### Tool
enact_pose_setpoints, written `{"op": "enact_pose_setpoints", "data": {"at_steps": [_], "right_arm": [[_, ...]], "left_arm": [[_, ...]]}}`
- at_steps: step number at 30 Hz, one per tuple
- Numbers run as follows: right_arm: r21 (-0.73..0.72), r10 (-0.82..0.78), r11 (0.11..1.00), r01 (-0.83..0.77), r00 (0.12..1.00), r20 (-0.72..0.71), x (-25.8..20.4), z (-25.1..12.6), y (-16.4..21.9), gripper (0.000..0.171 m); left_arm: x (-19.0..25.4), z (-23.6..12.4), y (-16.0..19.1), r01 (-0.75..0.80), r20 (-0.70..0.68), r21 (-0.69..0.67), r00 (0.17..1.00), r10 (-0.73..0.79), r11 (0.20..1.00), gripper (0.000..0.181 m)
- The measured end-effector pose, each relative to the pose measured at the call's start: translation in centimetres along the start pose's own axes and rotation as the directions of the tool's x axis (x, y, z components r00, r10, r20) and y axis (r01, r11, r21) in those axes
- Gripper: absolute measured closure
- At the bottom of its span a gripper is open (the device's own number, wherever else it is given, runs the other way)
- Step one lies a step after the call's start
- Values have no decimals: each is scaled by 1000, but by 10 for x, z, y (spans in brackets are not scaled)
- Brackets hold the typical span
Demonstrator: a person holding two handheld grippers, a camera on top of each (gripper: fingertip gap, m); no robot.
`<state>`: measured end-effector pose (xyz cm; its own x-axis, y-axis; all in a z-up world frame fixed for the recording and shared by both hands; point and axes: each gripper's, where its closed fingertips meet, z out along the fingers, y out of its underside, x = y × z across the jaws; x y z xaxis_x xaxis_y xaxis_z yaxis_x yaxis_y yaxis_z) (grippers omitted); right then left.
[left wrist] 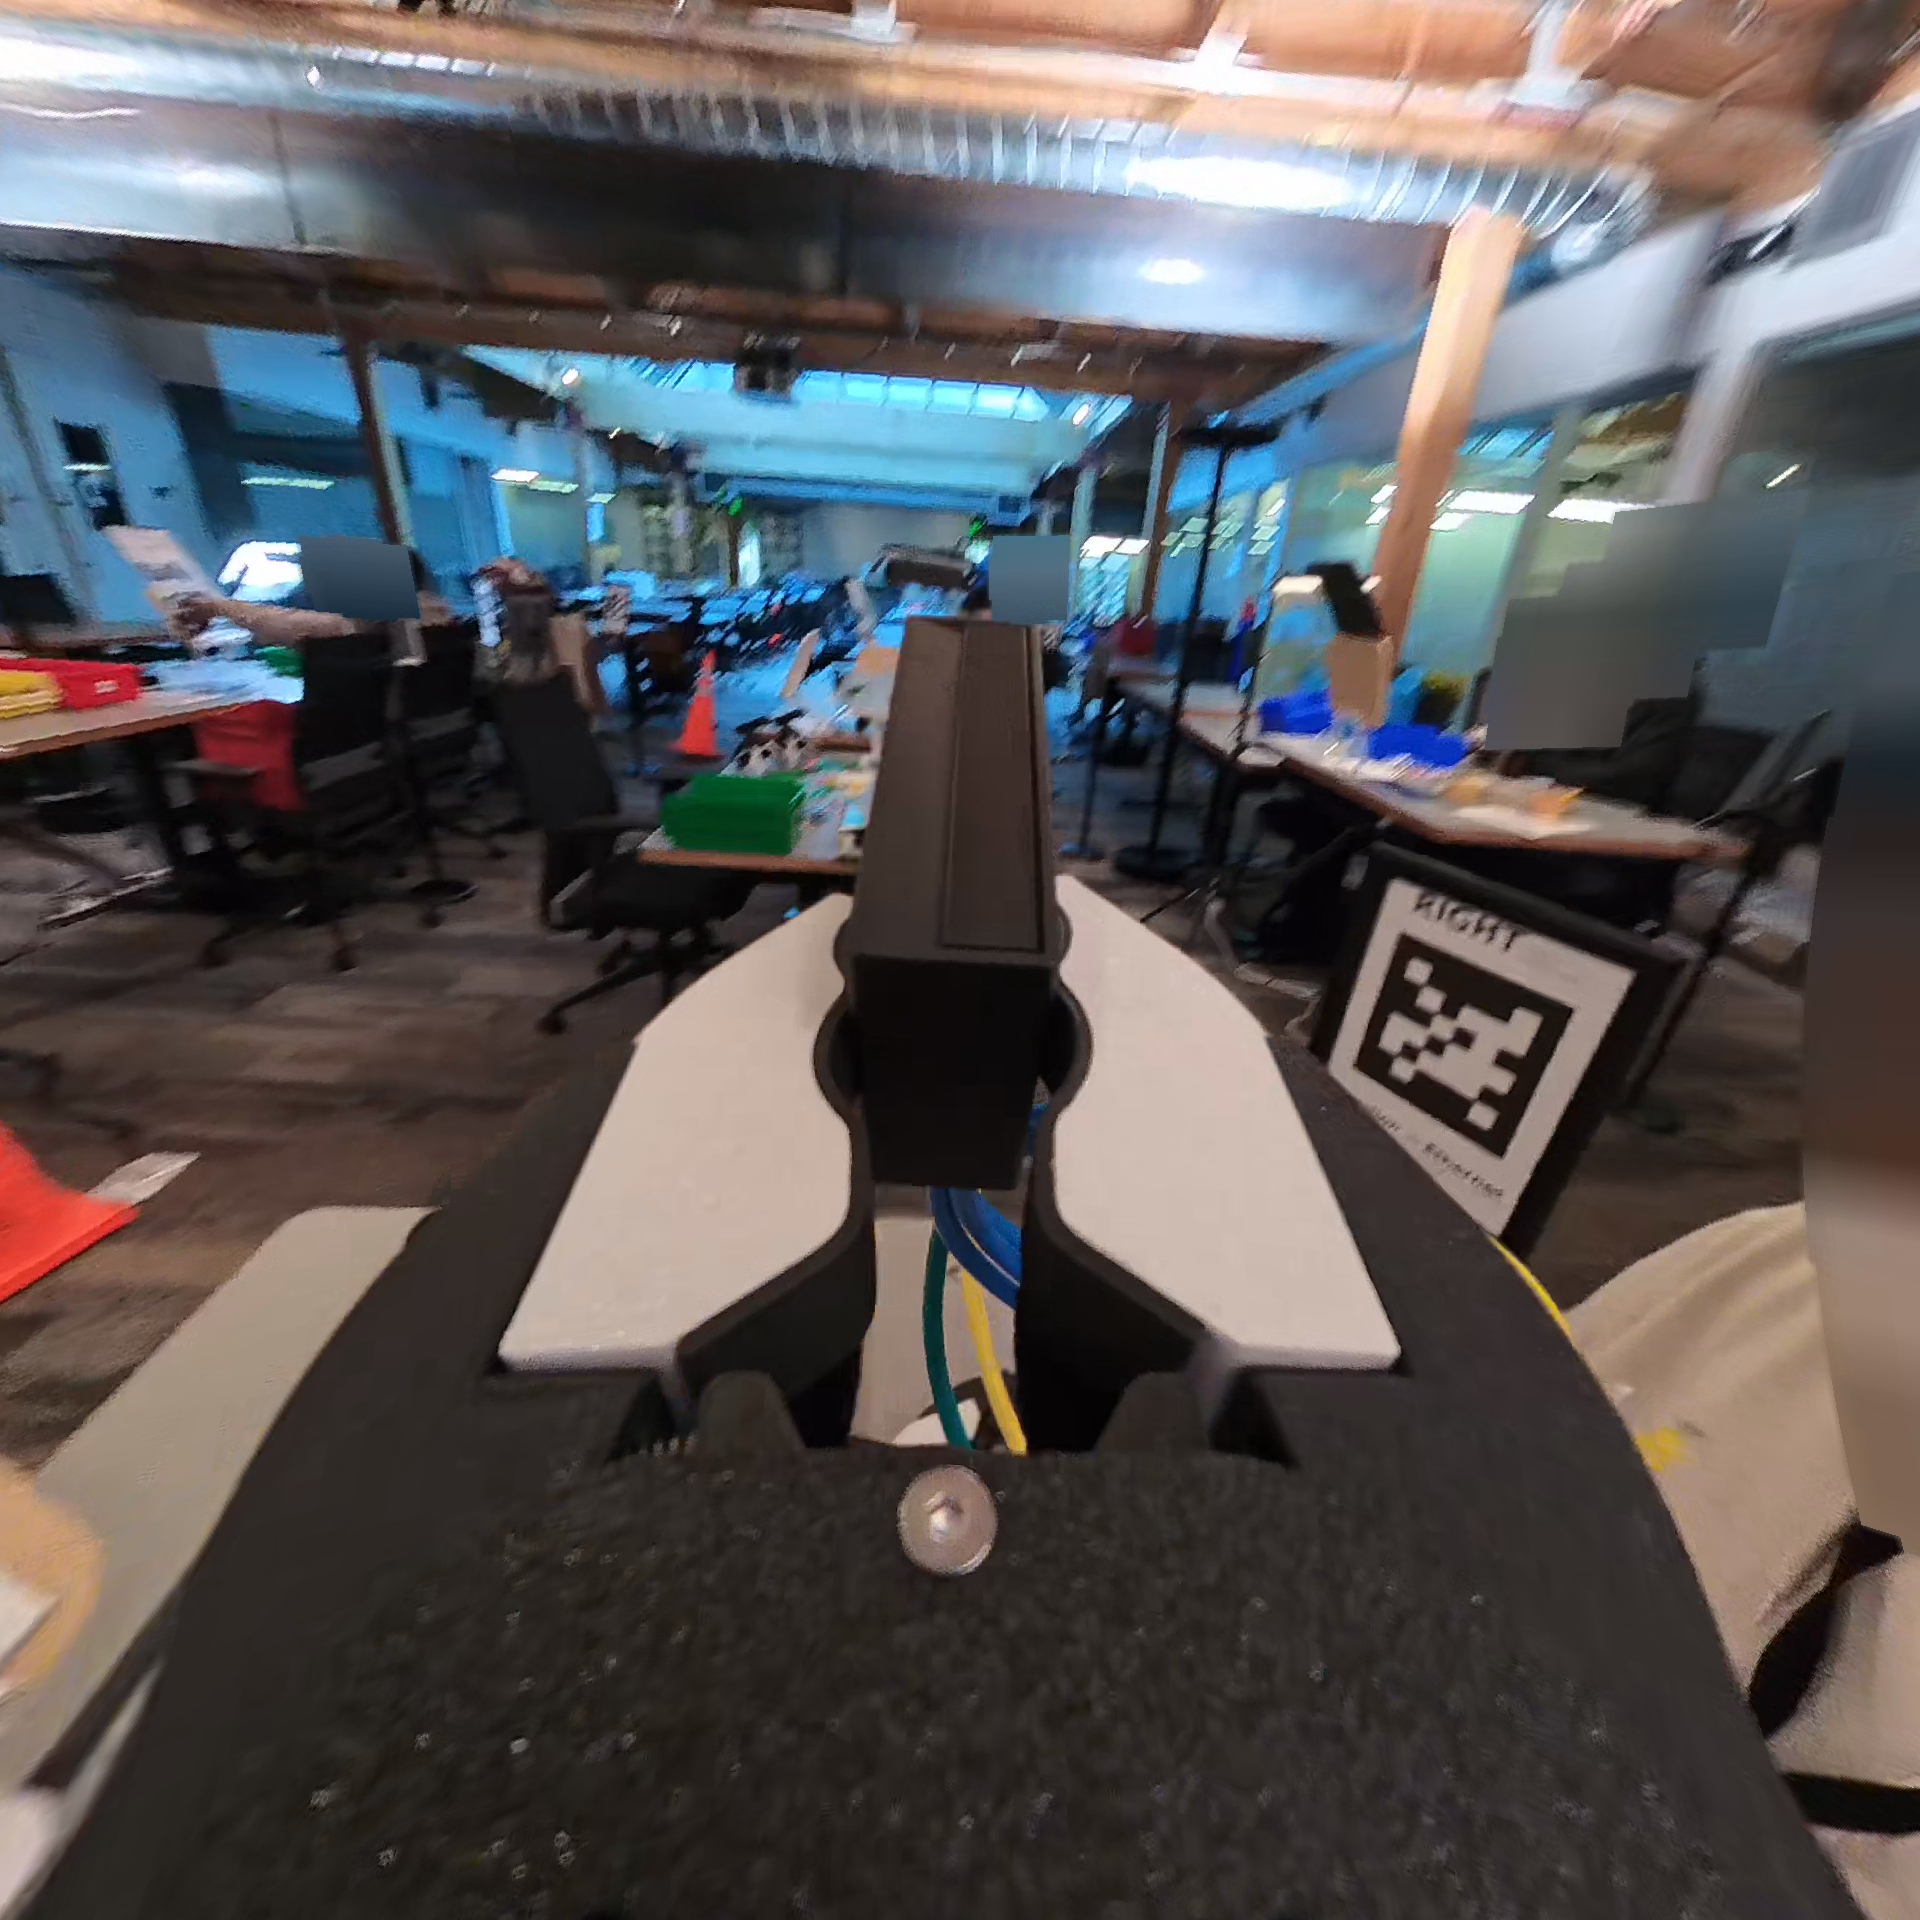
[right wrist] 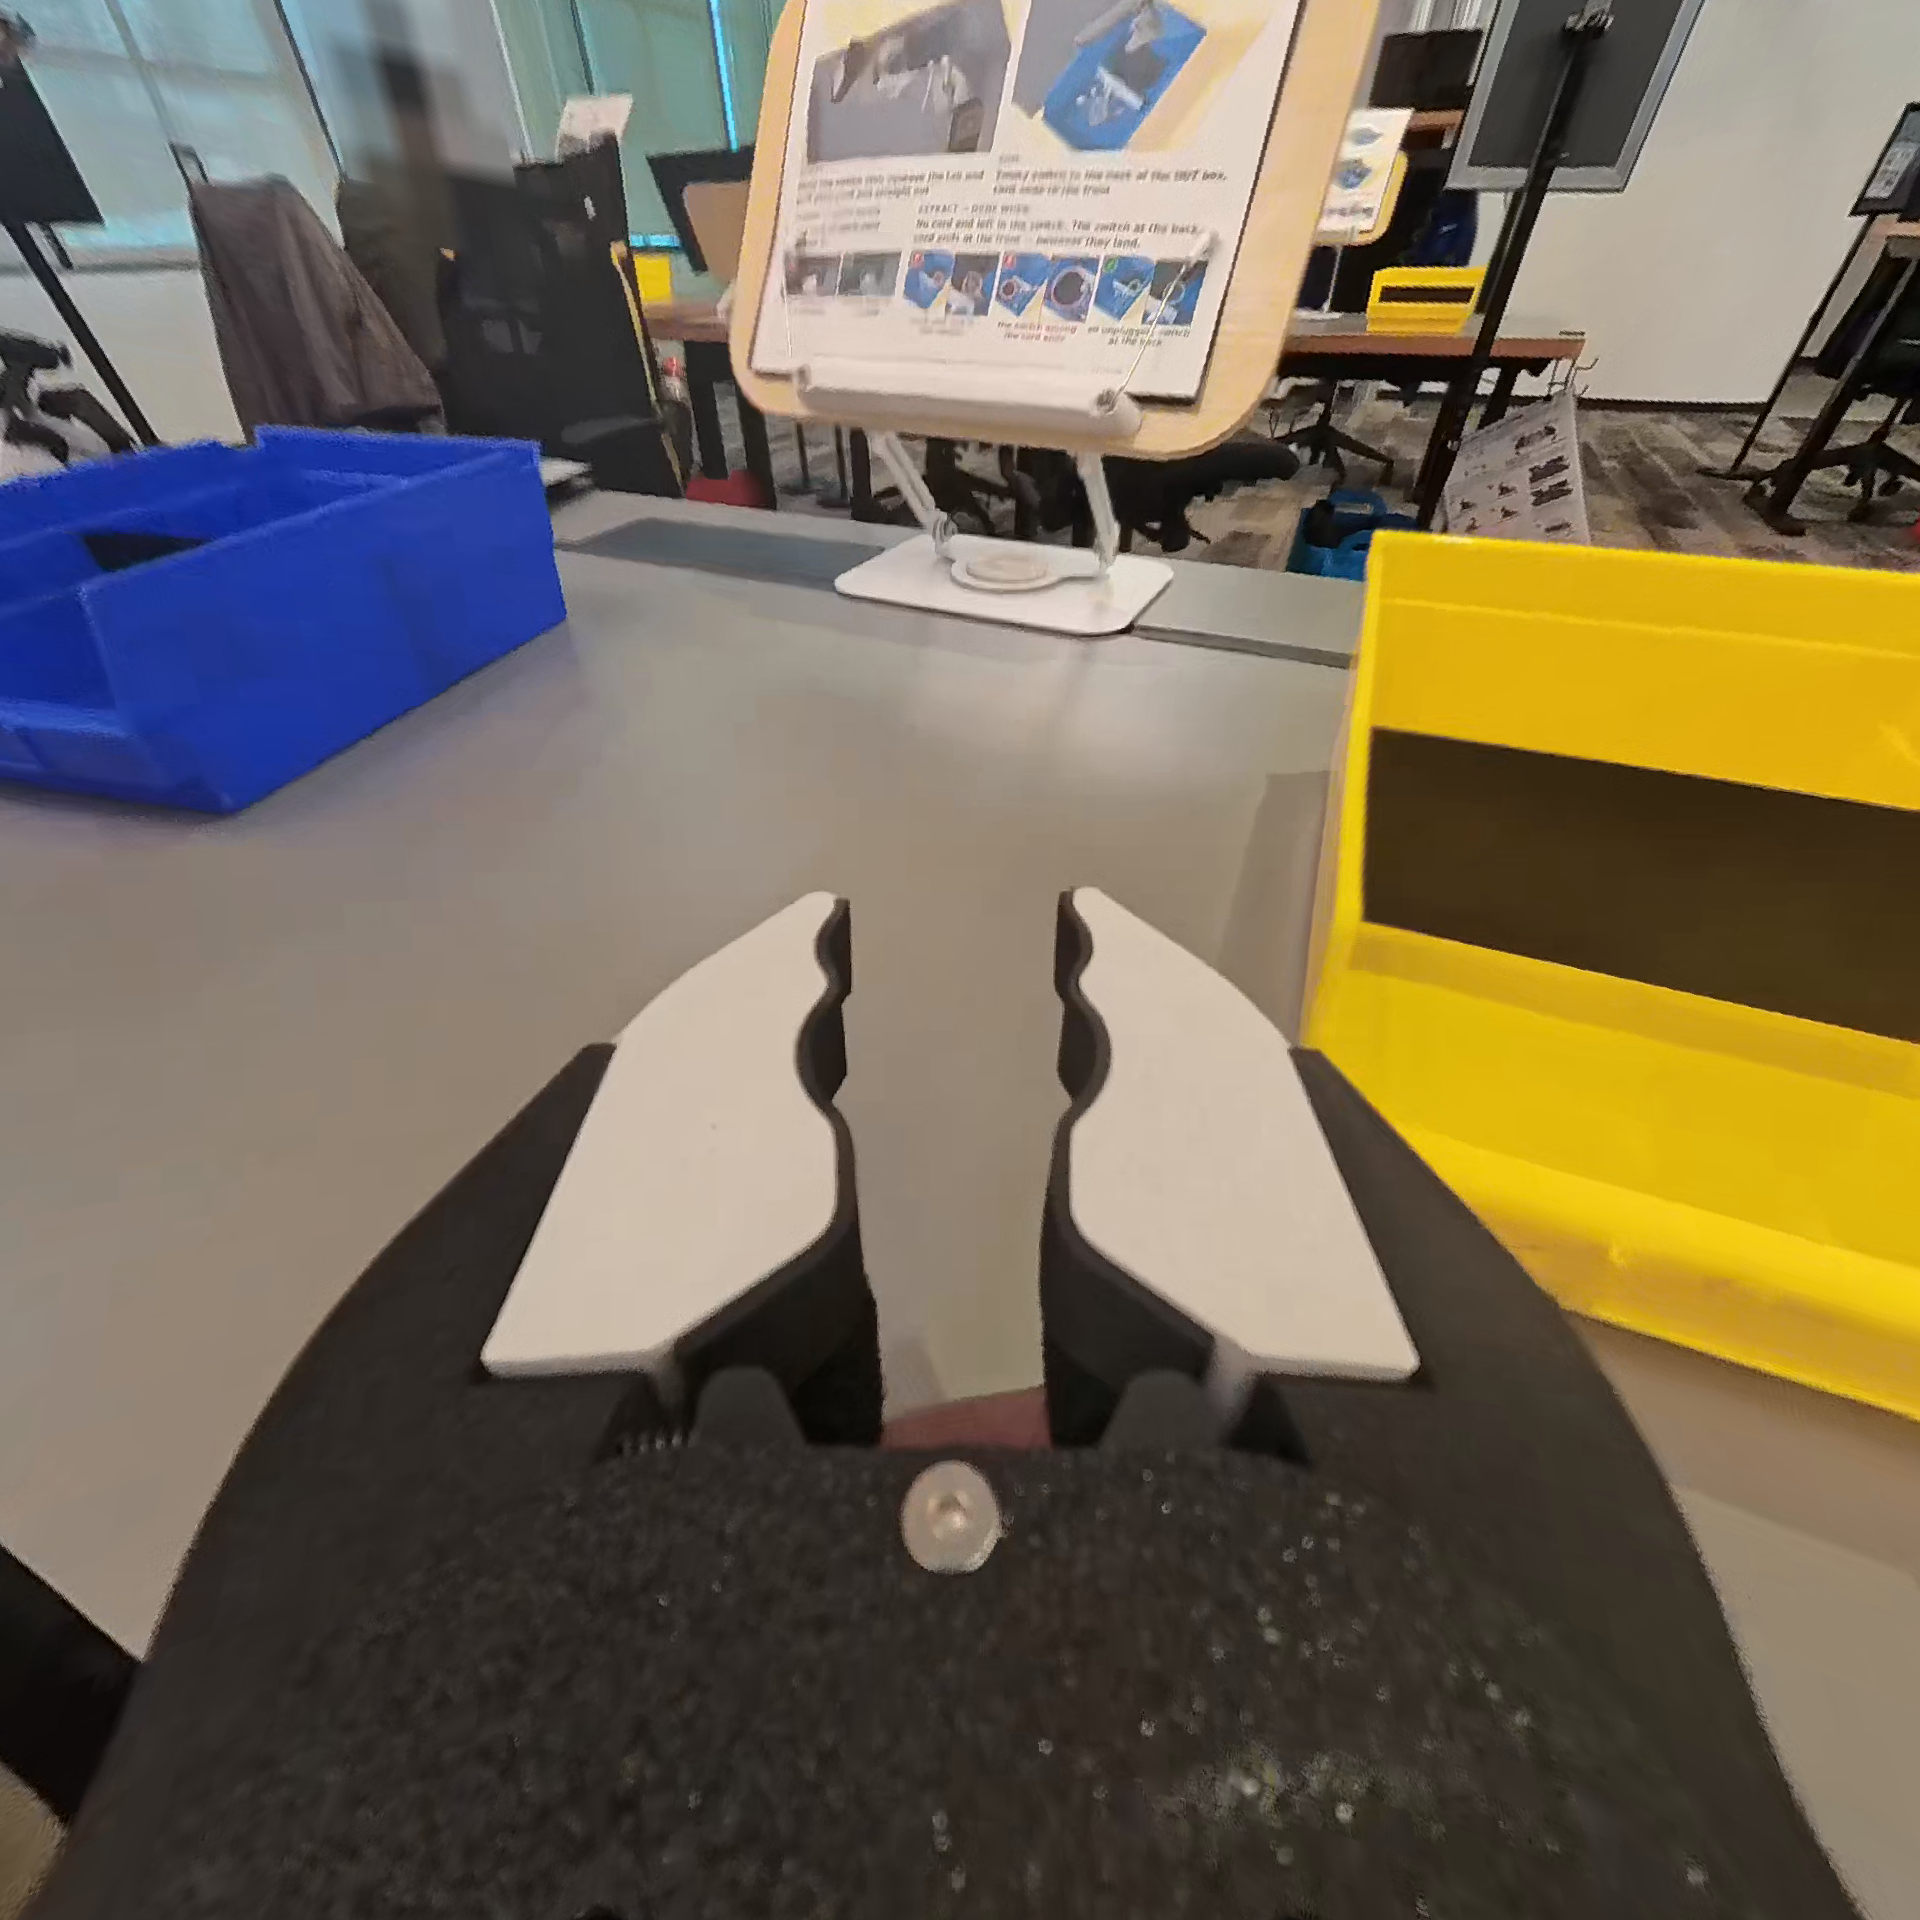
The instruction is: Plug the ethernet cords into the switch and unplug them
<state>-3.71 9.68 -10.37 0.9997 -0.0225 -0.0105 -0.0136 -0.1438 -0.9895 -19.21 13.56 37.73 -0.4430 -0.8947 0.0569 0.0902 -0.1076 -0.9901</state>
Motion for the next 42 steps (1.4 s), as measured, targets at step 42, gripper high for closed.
{"op": "enact_pose_setpoints", "data": {"at_steps": [42], "right_arm": [[-30, 303, 881, -472, 515, 802, -53, 71, -154, 156]], "left_arm": [[-158, 7, 326, 100, -127, -63, 986, -108, 993, 115]]}}
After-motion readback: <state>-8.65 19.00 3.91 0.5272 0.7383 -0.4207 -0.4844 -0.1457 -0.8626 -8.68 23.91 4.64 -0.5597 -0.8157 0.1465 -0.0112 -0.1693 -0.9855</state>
